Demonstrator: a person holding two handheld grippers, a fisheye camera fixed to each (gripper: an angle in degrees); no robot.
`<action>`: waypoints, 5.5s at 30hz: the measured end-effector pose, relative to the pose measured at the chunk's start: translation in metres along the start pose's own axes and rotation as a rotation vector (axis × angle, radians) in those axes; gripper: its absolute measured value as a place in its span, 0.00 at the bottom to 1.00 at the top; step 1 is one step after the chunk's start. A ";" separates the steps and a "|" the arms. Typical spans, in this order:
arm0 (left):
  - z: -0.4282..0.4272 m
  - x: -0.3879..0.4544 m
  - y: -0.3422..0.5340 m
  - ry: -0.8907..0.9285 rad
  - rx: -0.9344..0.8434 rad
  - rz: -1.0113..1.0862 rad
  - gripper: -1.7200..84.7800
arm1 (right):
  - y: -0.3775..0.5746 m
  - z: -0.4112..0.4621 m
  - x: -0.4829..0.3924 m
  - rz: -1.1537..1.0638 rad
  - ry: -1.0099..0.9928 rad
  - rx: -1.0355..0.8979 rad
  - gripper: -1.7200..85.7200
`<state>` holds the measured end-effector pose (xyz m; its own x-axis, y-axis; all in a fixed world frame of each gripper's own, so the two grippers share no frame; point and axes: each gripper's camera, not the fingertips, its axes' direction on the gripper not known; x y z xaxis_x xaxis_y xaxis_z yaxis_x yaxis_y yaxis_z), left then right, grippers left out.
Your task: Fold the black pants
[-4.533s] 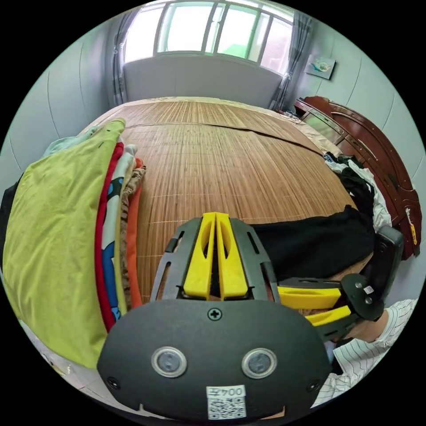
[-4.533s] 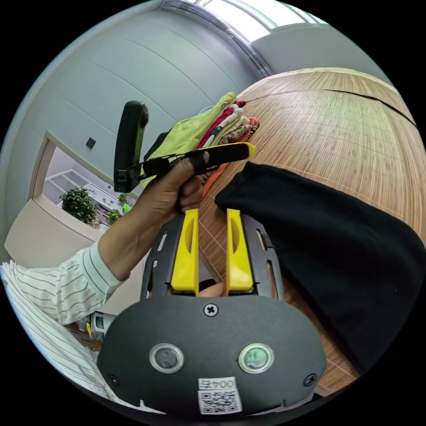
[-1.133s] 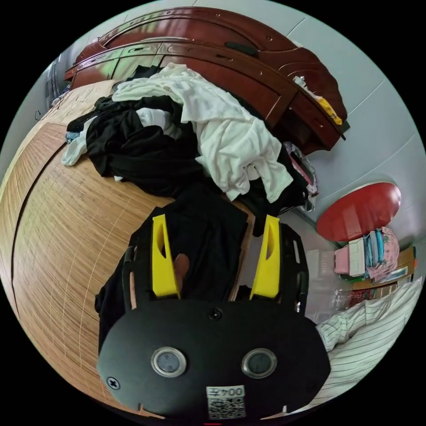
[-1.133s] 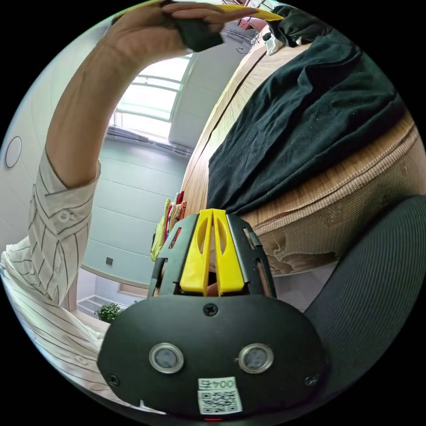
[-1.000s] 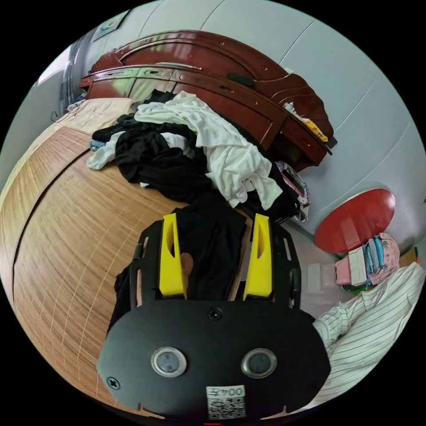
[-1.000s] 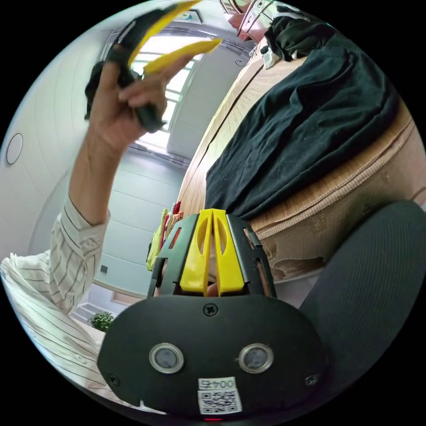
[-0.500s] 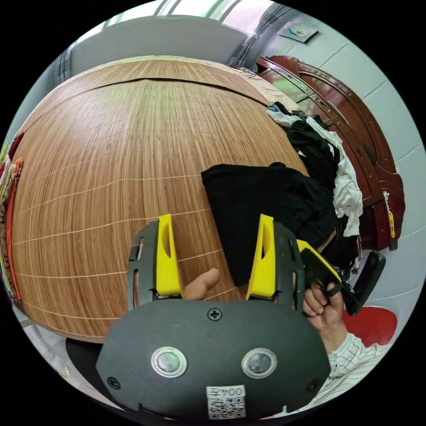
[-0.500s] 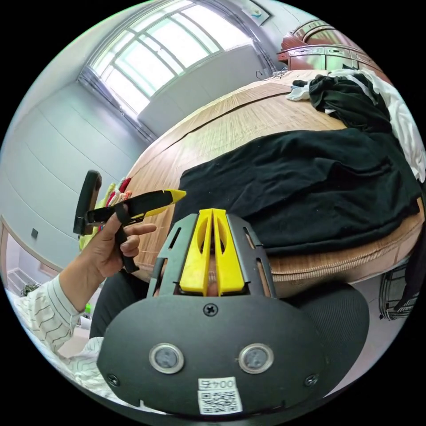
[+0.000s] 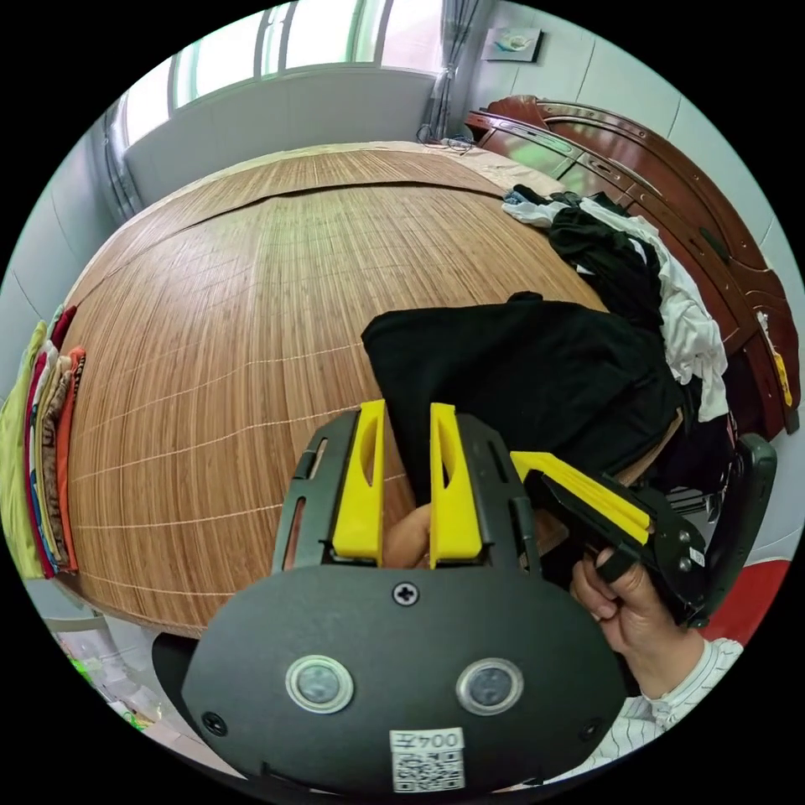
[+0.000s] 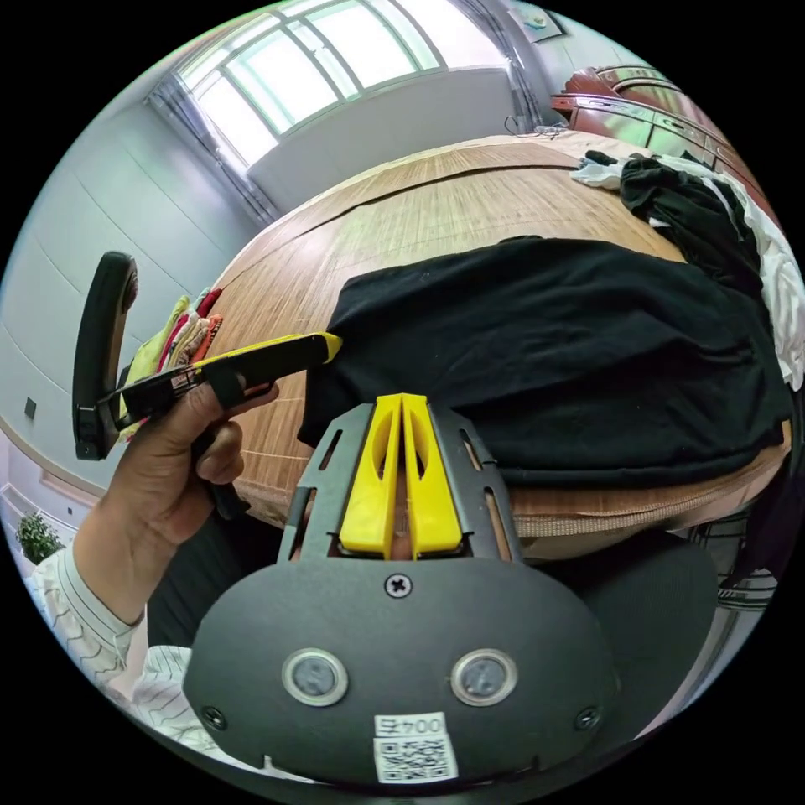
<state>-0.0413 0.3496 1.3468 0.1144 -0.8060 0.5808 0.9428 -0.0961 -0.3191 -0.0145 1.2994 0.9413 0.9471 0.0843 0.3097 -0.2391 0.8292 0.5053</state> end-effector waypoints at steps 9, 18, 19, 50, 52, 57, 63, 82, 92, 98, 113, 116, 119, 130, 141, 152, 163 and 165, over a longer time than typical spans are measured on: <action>-0.065 -0.146 0.059 -0.031 -0.028 -0.085 0.12 | 0.025 0.051 -0.120 -0.182 -0.097 -0.070 0.01; -0.144 -0.221 0.101 0.165 0.047 -0.118 0.18 | 0.030 -0.016 -0.069 -0.141 -0.122 0.049 0.06; -0.158 -0.218 0.110 0.200 0.093 -0.093 0.19 | 0.030 -0.036 -0.030 -0.072 -0.135 0.078 0.07; -0.181 -0.143 0.148 0.102 0.084 0.044 0.13 | -0.025 -0.037 0.364 0.740 -0.452 0.019 0.14; -0.184 -0.144 0.148 0.109 0.085 0.039 0.13 | -0.032 -0.034 0.364 0.728 -0.416 0.000 0.14; -0.190 -0.145 0.148 0.117 0.086 0.037 0.13 | -0.051 -0.025 0.356 0.655 -0.347 -0.018 0.14; -0.195 -0.145 0.149 0.128 0.086 0.026 0.13 | -0.074 -0.014 0.355 0.605 -0.275 -0.015 0.13; -0.199 -0.134 0.159 0.133 0.081 0.013 0.12 | -0.122 0.038 0.324 0.435 -0.228 -0.115 0.12; -0.202 -0.124 0.171 0.135 0.092 0.016 0.12 | -0.152 0.049 0.284 0.303 -0.064 -0.151 0.06; -0.258 -0.091 0.190 0.168 0.274 0.087 0.11 | -0.193 0.007 0.234 0.232 -0.130 -0.091 0.06; -0.203 0.109 0.207 0.110 0.262 0.302 0.10 | -0.277 -0.059 0.108 0.146 -0.220 -0.045 0.05; -0.190 0.125 0.195 0.026 0.261 0.302 0.10 | -0.287 -0.074 0.090 0.132 -0.236 -0.033 0.05; -0.172 0.135 0.184 -0.058 0.227 0.304 0.10 | -0.297 -0.087 0.074 0.118 -0.242 -0.022 0.05; -0.154 0.062 0.180 -0.198 0.166 0.071 0.08 | -0.313 -0.114 0.047 0.088 -0.260 -0.004 0.06; -0.178 -0.010 0.208 -0.262 0.187 -0.066 0.05 | -0.309 -0.127 0.065 0.106 -0.257 0.004 0.06; -0.174 -0.067 0.228 -0.281 0.137 -0.085 0.05 | -0.211 -0.086 0.155 0.027 -0.015 -0.131 0.06; -0.192 -0.132 0.228 -0.090 0.088 -0.275 0.04 | -0.086 -0.010 0.269 0.292 -0.209 -0.187 0.08; -0.202 -0.141 0.231 -0.078 0.091 -0.308 0.04 | -0.083 -0.015 0.273 0.308 -0.241 -0.174 0.09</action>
<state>0.0971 0.3229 1.0403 -0.1600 -0.6998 0.6962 0.9607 -0.2726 -0.0532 0.2670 1.2614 0.9720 0.7549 0.2283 0.6149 -0.4436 0.8682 0.2223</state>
